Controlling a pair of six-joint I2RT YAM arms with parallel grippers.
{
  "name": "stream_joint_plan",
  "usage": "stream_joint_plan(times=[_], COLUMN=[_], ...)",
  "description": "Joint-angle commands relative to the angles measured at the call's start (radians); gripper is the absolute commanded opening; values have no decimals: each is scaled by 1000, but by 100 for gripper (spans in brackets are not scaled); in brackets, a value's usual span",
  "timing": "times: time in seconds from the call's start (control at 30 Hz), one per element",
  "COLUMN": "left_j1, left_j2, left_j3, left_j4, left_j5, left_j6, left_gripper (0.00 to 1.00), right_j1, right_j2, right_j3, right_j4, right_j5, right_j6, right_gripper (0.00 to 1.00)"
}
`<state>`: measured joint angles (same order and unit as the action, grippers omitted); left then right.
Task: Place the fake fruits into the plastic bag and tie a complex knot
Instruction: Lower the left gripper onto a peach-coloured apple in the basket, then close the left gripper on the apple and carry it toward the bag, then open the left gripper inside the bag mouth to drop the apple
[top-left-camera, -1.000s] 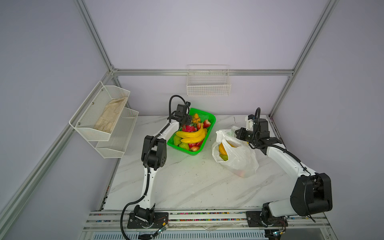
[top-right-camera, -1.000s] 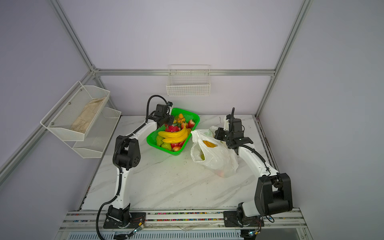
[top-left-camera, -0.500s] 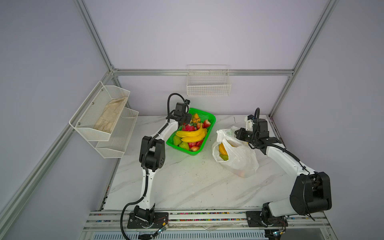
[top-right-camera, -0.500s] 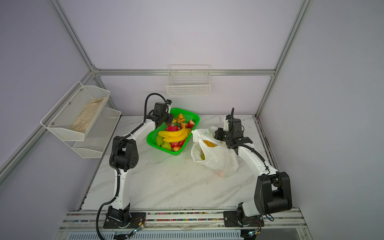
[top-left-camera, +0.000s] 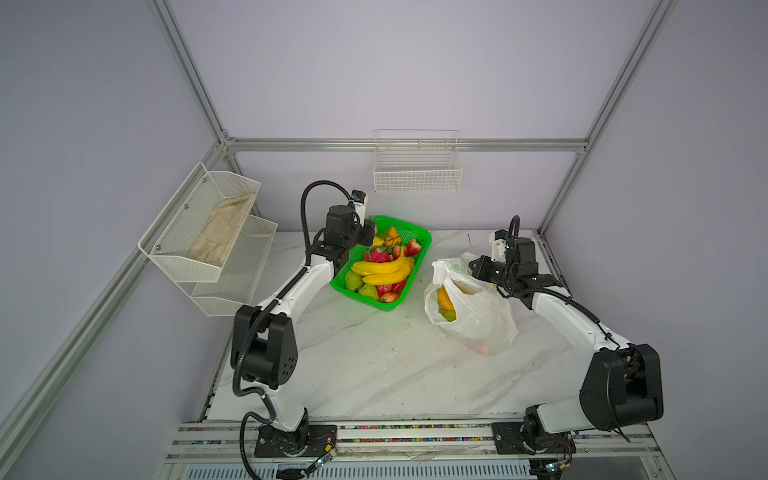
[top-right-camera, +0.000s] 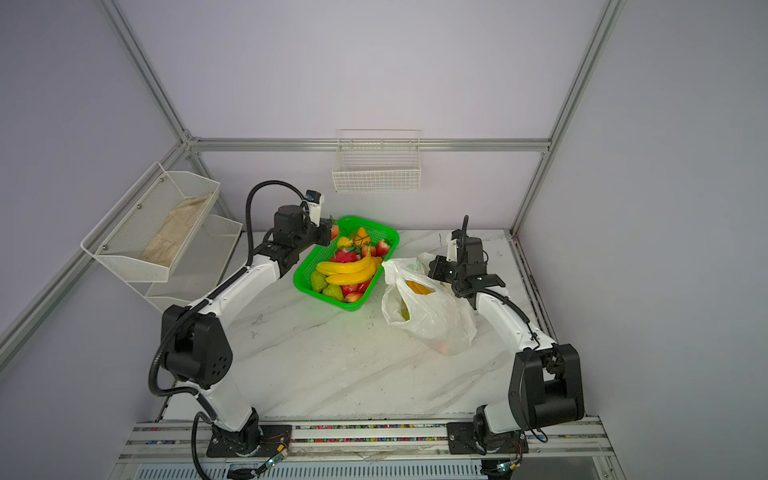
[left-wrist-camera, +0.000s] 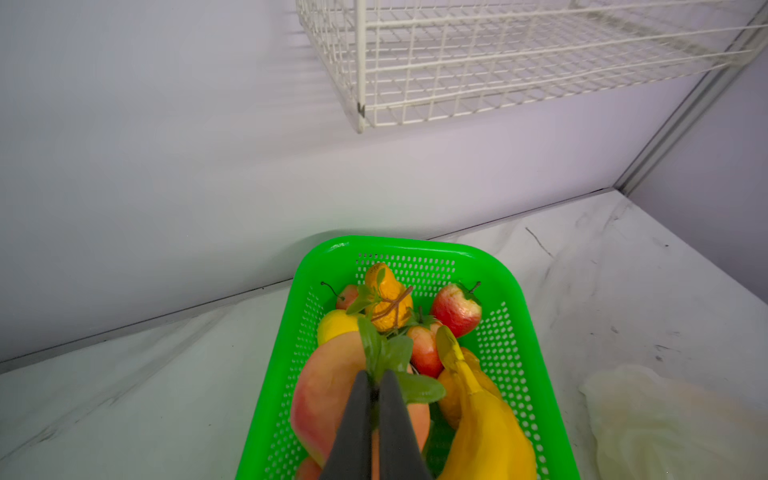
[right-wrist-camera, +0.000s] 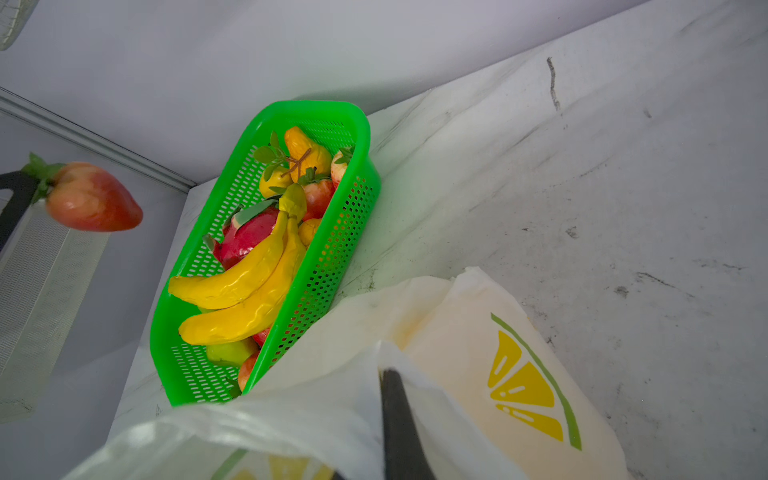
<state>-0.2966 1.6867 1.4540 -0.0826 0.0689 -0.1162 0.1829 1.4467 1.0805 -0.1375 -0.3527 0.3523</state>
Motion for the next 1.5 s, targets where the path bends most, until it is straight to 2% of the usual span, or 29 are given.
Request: stream_joint_plan(times=[0.0,0.1,0.2,0.33,0.47,0.57,0.67,0.8,1.03,1.23,1.37,1.47], left_j1=[-31,-105,-192,-320,-421,-482,-505,-515,-518,-519,-530,-545], left_j2=[-202,-388,-515,-616,-645,-624,-567,-472,-320,-172,-87,-36], left_j3=[-178,-350,-453,-539,-600,-609,-598,-545,-469,-418,-384,-363], left_j4=[141,160,99,23,87,165,255,323,407,488,514,514], left_j5=[97,68,44,50,131,169,201,222,159,151,176,206], left_j6=[-168,-192,-204,-217,-275,-288,-305,-322,-330,-380,-386,-382], left_gripper=[0,0,0,0,0,0,0,0,0,0,0,5], right_j1=[-4,-4,-4,-4,-3,-3,-4,-4,-4,-4,-3,-3], right_j2=[-10,-12,-17,-21,-11,-15,-20,-35,-68,-99,-101,-101], right_j3=[-2,0,2,4,16,12,6,-3,-17,-37,-47,-45], right_j4=[32,35,36,47,45,56,60,53,37,46,59,59], right_j5=[-20,-29,-30,-36,-42,-51,-58,-68,-73,-93,-112,-111], right_j6=[-1,-2,-7,-10,-8,3,11,14,13,30,43,41], right_gripper=[0,0,0,0,0,0,0,0,0,0,0,0])
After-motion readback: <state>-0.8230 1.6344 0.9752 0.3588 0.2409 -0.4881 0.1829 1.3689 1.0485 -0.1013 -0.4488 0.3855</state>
